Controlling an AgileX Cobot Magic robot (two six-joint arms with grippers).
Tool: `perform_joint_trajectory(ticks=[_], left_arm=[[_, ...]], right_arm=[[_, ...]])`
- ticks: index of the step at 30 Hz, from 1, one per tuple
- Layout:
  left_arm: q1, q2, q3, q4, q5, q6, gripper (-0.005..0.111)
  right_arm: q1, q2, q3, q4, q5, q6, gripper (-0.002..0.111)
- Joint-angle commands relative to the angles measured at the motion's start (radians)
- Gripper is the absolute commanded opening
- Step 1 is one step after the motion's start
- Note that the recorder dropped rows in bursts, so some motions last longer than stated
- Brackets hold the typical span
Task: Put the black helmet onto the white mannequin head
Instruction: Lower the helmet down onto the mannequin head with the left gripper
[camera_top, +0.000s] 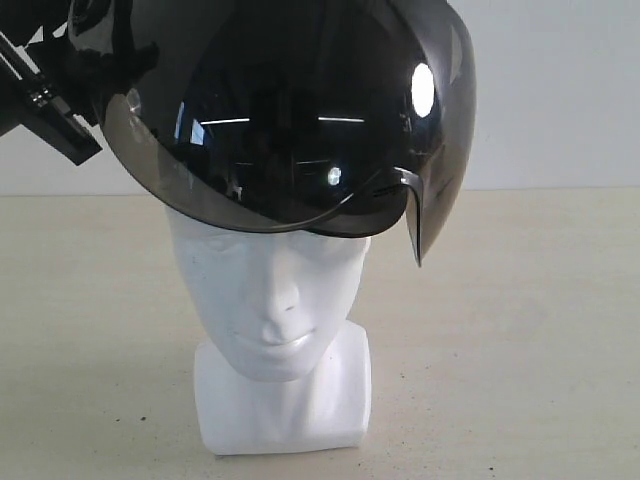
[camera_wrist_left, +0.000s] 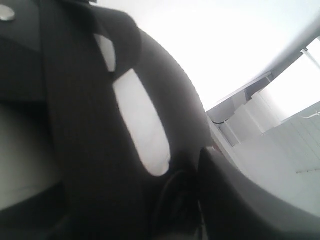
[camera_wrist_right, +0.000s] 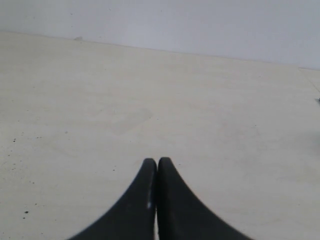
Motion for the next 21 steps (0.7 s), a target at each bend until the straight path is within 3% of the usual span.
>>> perform_joint_trajectory(ticks=[1, 8, 21], left_arm=[[0.02, 0.003, 0.017, 0.057, 0.132, 0.078, 0.004], [0.093, 0.003, 0.035, 0.099, 0.102, 0.078, 0.004], [0.101, 0.003, 0.098, 0.124, 0.125, 0.103, 0.004]], right_arm=[[-0.004, -0.005, 0.0, -0.003, -0.005, 0.0, 0.0], [-0.004, -0.005, 0.0, -0.003, -0.005, 0.0, 0.0], [-0.004, -0.005, 0.0, -0.003, -0.005, 0.0, 0.0]])
